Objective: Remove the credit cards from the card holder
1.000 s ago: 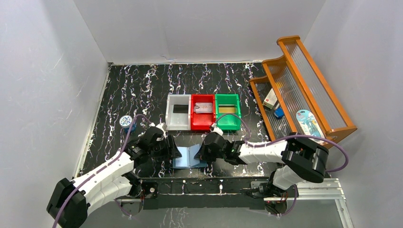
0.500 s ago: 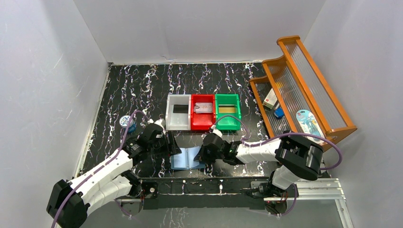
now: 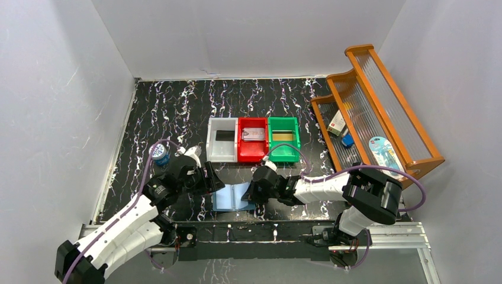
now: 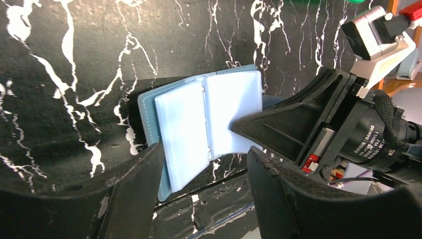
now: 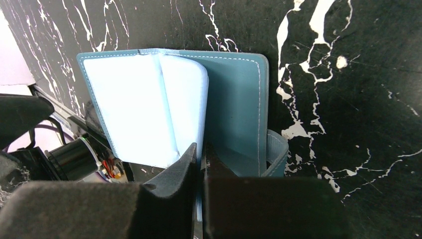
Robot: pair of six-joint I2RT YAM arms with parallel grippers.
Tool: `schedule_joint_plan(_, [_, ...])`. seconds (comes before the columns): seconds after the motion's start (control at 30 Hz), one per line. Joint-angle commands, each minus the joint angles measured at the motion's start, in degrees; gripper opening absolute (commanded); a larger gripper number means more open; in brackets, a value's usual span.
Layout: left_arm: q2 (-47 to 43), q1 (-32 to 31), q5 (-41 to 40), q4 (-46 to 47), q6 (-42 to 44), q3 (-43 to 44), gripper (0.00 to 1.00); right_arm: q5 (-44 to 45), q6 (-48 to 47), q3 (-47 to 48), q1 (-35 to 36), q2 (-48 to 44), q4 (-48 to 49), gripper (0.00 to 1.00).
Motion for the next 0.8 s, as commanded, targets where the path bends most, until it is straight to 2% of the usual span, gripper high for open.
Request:
schedule_joint_plan(0.0, [4.08,-0.2,8.02,3.98,-1.07,-0.58,0.61,0.13,0.43,0.28,-0.16,0.29,1.23,0.12])
schedule_joint_plan(0.1, [8.53,-0.23,13.93,9.38,-2.33,-3.71,0.6,0.01,0.5,0.29,-0.16,0.6,1.3,0.12])
schedule_joint_plan(0.27, [8.69,-0.27,9.33,8.73,-3.08,-7.23,0.59,-0.5,0.5,0.55,-0.18,1.12,1.37,0.13])
schedule_joint_plan(0.5, [8.18,-0.27,3.69,3.78,-3.63,-7.04,0.6,-0.66,0.5,0.5,-0.23,1.32,1.49,0.13])
schedule_joint_plan(0.63, [8.32,-0.27,3.46,3.85,-3.46,-6.73,0.6,-1.0,0.51,0.65,-0.22,1.8,2.22,0.13])
schedule_joint_plan(0.77, [12.12,-0.27,4.78,5.43,-2.46,-6.82,0.6,-2.2,0.16,1.54,-0.24,3.4,2.61,0.14])
